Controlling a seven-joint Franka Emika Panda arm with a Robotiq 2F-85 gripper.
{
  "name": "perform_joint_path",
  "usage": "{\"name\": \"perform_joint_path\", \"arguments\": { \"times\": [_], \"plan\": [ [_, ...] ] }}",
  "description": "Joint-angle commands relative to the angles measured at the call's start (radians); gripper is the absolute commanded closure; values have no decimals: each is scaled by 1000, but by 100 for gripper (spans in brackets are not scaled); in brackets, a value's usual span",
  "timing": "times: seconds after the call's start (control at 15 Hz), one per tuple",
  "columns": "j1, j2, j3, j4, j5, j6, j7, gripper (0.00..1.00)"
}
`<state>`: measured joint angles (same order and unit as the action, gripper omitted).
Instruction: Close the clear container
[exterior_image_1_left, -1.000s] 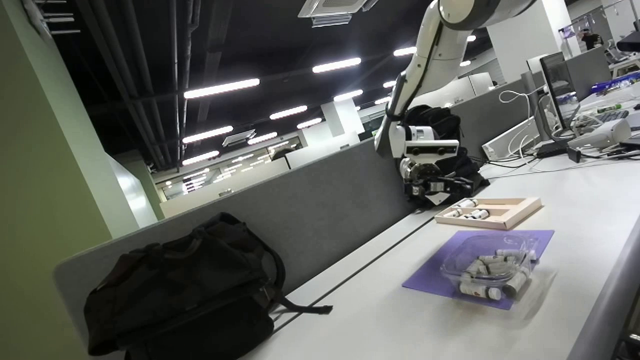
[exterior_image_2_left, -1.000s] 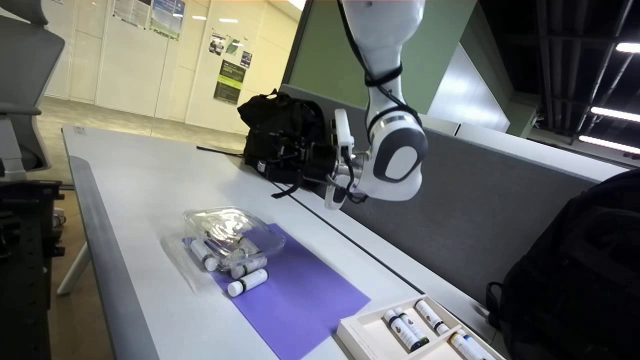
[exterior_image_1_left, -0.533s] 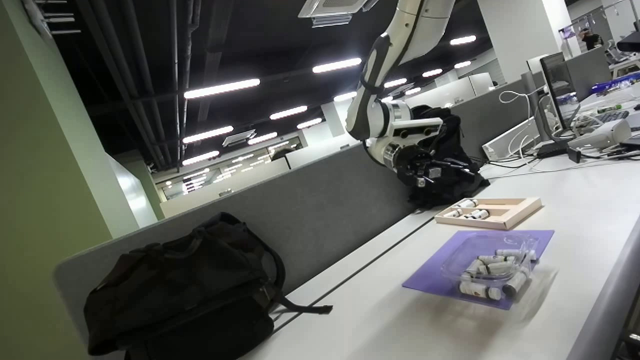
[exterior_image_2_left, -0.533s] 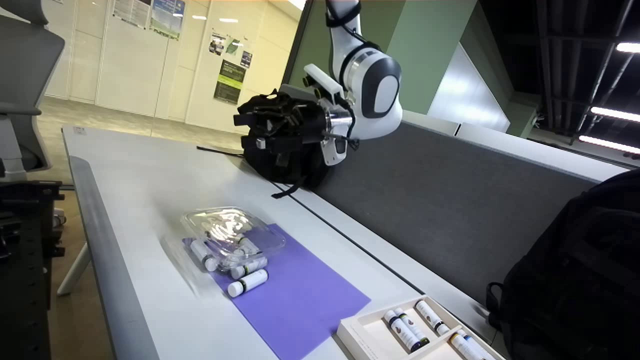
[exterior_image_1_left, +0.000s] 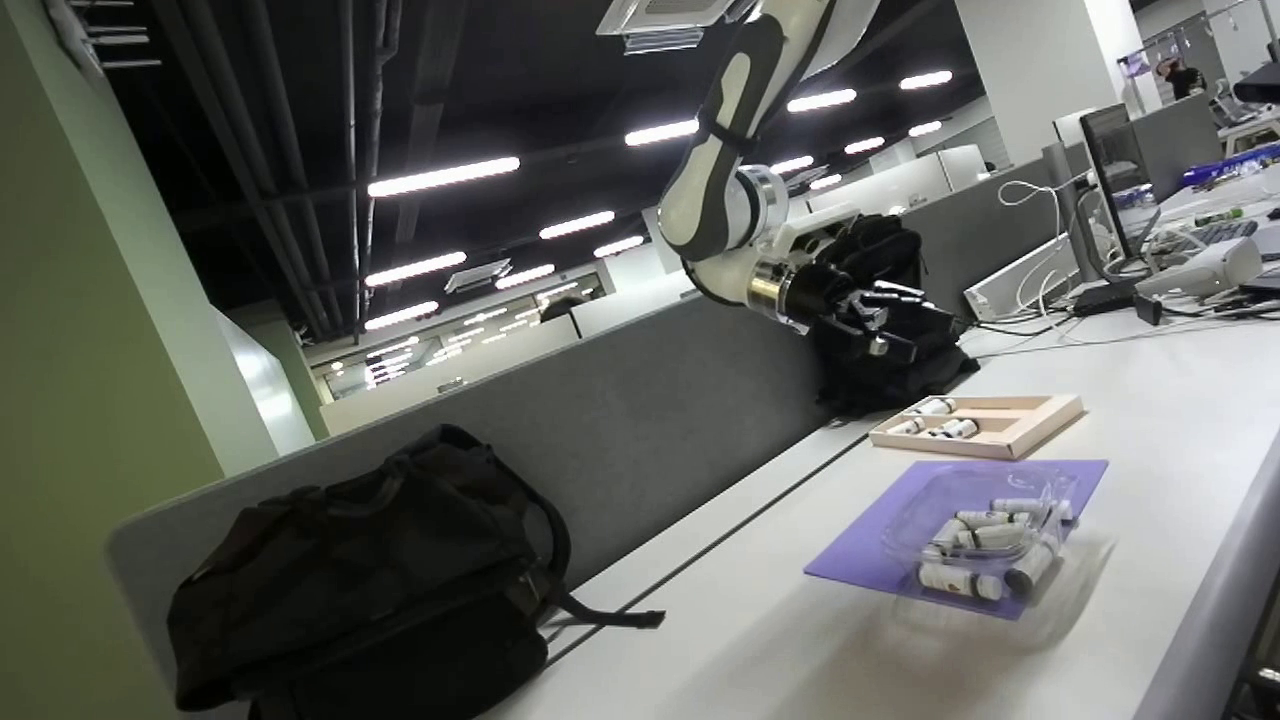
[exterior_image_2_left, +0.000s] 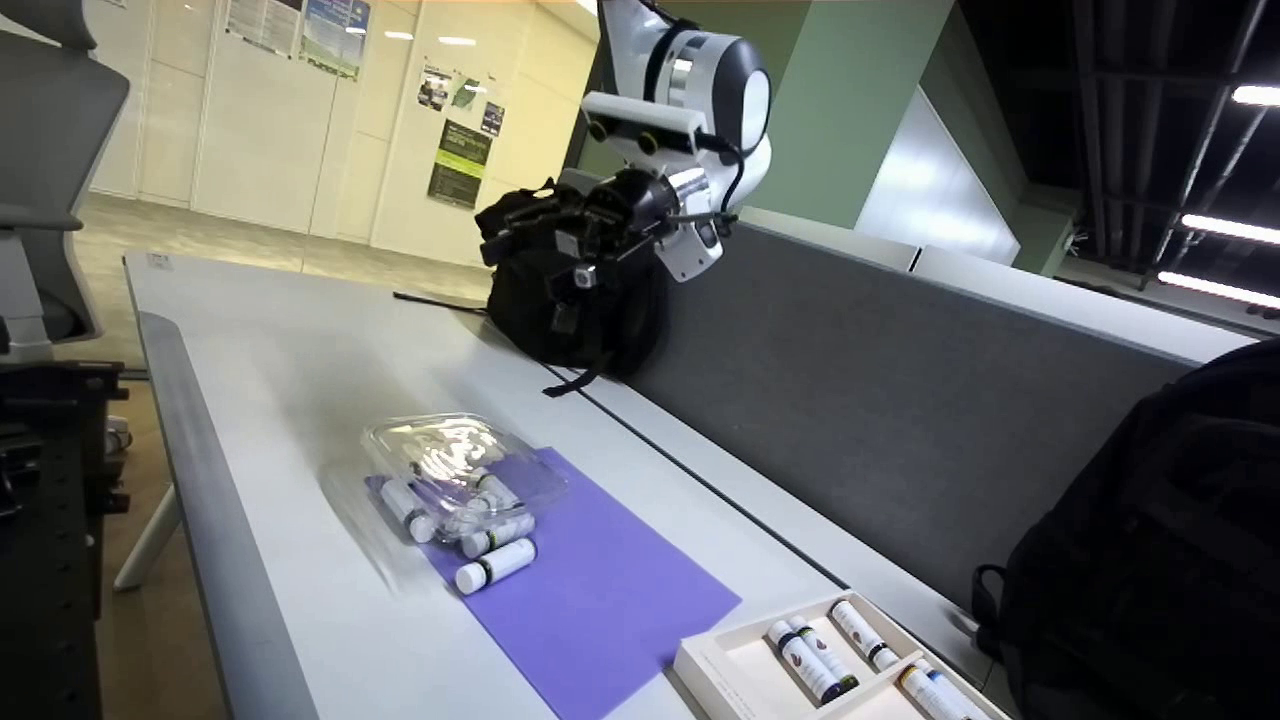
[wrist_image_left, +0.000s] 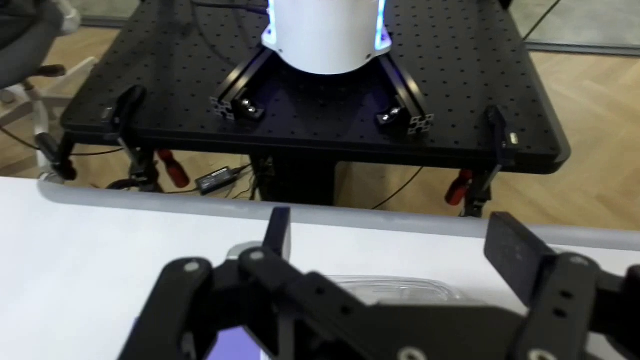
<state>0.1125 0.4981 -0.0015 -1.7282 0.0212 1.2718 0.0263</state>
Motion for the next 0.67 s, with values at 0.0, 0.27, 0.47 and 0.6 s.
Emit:
{"name": "perform_joint_path", "arguments": {
  "times": [0.0,0.27,0.47,0.6],
  "plan": [
    [35,-62,27,-37,-163,32,16,0],
    [13,-41,43,-19,-114,118,10,0],
    [8,-48,42,-29,-114,130,9,0],
    [7,-48,42,-30,-114,131,9,0]
  ]
}}
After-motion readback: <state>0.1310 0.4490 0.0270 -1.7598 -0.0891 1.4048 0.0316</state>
